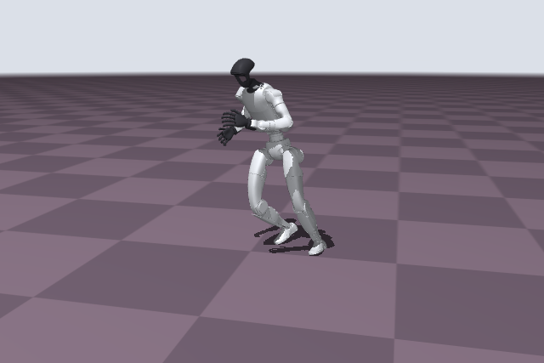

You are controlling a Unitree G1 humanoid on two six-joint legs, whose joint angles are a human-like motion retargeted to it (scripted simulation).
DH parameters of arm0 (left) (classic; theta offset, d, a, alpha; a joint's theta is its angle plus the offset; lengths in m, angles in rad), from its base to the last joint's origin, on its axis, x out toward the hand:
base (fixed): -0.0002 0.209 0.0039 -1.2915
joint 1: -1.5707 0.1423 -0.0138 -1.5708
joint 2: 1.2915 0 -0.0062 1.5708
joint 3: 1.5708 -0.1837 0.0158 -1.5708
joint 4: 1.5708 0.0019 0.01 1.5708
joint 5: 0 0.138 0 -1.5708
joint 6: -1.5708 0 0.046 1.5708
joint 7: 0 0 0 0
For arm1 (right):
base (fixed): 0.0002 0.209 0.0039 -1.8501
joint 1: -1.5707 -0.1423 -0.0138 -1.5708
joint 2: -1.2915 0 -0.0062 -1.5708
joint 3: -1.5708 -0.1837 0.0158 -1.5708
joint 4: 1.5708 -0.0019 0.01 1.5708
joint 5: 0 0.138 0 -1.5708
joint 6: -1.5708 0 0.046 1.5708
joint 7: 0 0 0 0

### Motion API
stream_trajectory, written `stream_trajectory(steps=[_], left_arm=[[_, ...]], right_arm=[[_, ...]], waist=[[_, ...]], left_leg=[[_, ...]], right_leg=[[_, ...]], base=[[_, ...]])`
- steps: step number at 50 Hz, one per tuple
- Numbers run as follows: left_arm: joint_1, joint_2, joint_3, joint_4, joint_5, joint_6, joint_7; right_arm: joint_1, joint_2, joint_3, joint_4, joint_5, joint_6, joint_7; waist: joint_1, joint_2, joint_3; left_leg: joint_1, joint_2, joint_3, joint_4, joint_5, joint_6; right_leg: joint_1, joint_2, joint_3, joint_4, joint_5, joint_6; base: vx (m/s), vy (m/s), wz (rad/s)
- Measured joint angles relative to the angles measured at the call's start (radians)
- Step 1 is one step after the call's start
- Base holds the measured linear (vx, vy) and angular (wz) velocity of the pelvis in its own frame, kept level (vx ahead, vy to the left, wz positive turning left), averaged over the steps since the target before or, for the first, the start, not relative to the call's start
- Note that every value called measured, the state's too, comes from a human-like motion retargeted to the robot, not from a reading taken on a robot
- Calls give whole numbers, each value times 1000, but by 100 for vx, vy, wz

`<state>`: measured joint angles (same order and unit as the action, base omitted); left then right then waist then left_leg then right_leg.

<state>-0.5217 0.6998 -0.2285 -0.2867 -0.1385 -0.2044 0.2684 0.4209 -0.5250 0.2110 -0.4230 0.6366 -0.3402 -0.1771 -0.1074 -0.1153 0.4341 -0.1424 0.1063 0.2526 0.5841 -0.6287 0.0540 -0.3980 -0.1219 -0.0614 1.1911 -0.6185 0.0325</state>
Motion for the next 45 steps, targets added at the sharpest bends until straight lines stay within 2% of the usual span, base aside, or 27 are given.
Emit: stream_trajectory(steps=[5, 8, 10, 12, 15, 17, 19, 21, 24, 28, 30, 32, 34, 35, 37, 39, 41, 43, 45], left_arm=[[-334, -5, 65, -35, -20, 21, 132], [-417, -16, 89, -66, -13, 3, 249], [-410, -68, 90, -119, 47, -14, 307], [-335, -179, 82, -179, 88, -33, 263], [-100, -343, 49, -151, 125, -50, 96], [145, -412, 50, -90, 100, -53, 47], [401, -441, 74, -75, -46, -71, 17], [654, -398, 114, -125, -194, -91, -38], [946, -221, 194, -216, -263, -92, -141], [1129, -28, 267, -242, -310, -66, -241], [1158, 23, 296, -222, -359, -45, -286], [1161, 47, 320, -184, -361, -30, -321], [1140, 41, 324, -133, -328, -27, -333], [1121, 29, 319, -101, -305, -28, -331], [1030, -14, 272, -14, -234, -41, -290], [868, -48, 194, 74, -114, -56, -202], [659, -62, 119, 99, 29, -57, -106], [391, -107, 56, 78, 146, -32, -53], [137, -201, 13, 47, 207, -8, -23]], right_arm=[[109, -159, -214, -55, 39, 98, 128], [88, -197, -295, -17, -14, 125, 119], [50, -199, -322, 17, -91, 117, 91], [-36, -162, -297, 66, -166, 98, 57], [-204, -55, -182, 140, -214, 48, 15], [-344, 14, -93, 143, -229, 19, -34], [-507, 70, -32, 80, -211, 15, -68], [-650, 132, -3, -41, -172, 14, -64], [-812, 210, 17, -236, -102, -2, -41], [-911, 254, 42, -365, -54, -10, -20], [-913, 265, 53, -381, -24, -3, -8], [-889, 273, 67, -380, -13, 7, 12], [-849, 281, 90, -367, -14, 18, 38], [-824, 284, 104, -356, -14, 23, 51], [-750, 279, 129, -299, -34, 28, 71], [-647, 246, 132, -209, -135, 24, 59], [-505, 184, 99, -142, -264, 20, 41], [-362, 118, 50, -121, -300, 32, 79], [-215, 54, 4, -145, -191, 46, 155]], waist=[[-164, 96, -57], [-203, 146, -69], [-223, 154, -61], [-219, 151, -14], [-180, 133, 54], [-125, 128, 56], [-61, 106, 62], [25, 73, 58], [171, 28, 41], [316, -4, -21], [364, -12, -45], [395, -8, -51], [402, -1, -42], [397, 1, -34], [362, -9, -9], [329, -27, 0], [301, -40, -25], [253, -31, -32], [175, 4, -38]], left_leg=[[88, 16, 79, -256, 229, -63], [119, 26, 113, -327, 337, -101], [115, 24, 112, -272, 361, -108], [108, 13, 77, -179, 369, -65], [20, 11, 4, 124, 376, 11], [-88, 20, -18, 354, 357, 20], [-160, 4, -32, 484, 314, 42], [-221, -16, -38, 538, 273, 58], [-297, -51, -52, 459, 227, 92], [-364, -81, -73, 93, 222, 129], [-351, -76, -71, -160, 237, 118], [-312, -50, -32, -361, 258, 64], [-276, -26, 13, -418, 303, 22], [-261, -17, 27, -396, 321, 15], [-257, -17, 23, -200, 228, 65], [-280, -14, 25, 28, 98, 116], [-304, -3, 33, 183, 15, 120], [-236, -32, 17, 126, 16, 106], [-148, -51, -25, 21, 61, 71]], right_leg=[[-33, -32, -284, -408, 63, 21], [-24, -38, -436, -717, 131, 26], [-14, -59, -509, -833, 205, 35], [35, -38, -492, -925, 239, 41], [96, -2, -395, -942, 172, 6], [70, 16, -319, -851, 115, -34], [98, 39, -237, -843, 103, -51], [133, 47, -149, -830, 103, -40], [230, 24, -42, -895, 168, -9], [337, -38, 3, -996, 339, 44], [390, -51, 12, -1029, 423, 72], [465, -50, 30, -1046, 476, 89], [539, -51, 53, -1020, 494, 85], [570, -54, 63, -987, 495, 76], [567, -73, 78, -791, 476, 57], [476, -88, 103, -488, 447, 44], [345, -96, 106, -224, 396, 31], [262, -96, 78, -114, 311, -35], [211, -74, 18, -115, 255, -57]], base=[[36, -9, -121], [44, -16, -162], [54, -16, -144], [54, -18, -155], [59, -15, -196], [67, -7, -262], [72, -3, -290], [80, 0, -281], [87, 7, -204], [92, 19, -102], [98, 26, -80], [102, 29, -81], [103, 32, -61], [102, 34, -29], [101, 34, -1], [98, 29, 11], [94, 21, 26], [83, 17, 75], [81, 8, 123]])
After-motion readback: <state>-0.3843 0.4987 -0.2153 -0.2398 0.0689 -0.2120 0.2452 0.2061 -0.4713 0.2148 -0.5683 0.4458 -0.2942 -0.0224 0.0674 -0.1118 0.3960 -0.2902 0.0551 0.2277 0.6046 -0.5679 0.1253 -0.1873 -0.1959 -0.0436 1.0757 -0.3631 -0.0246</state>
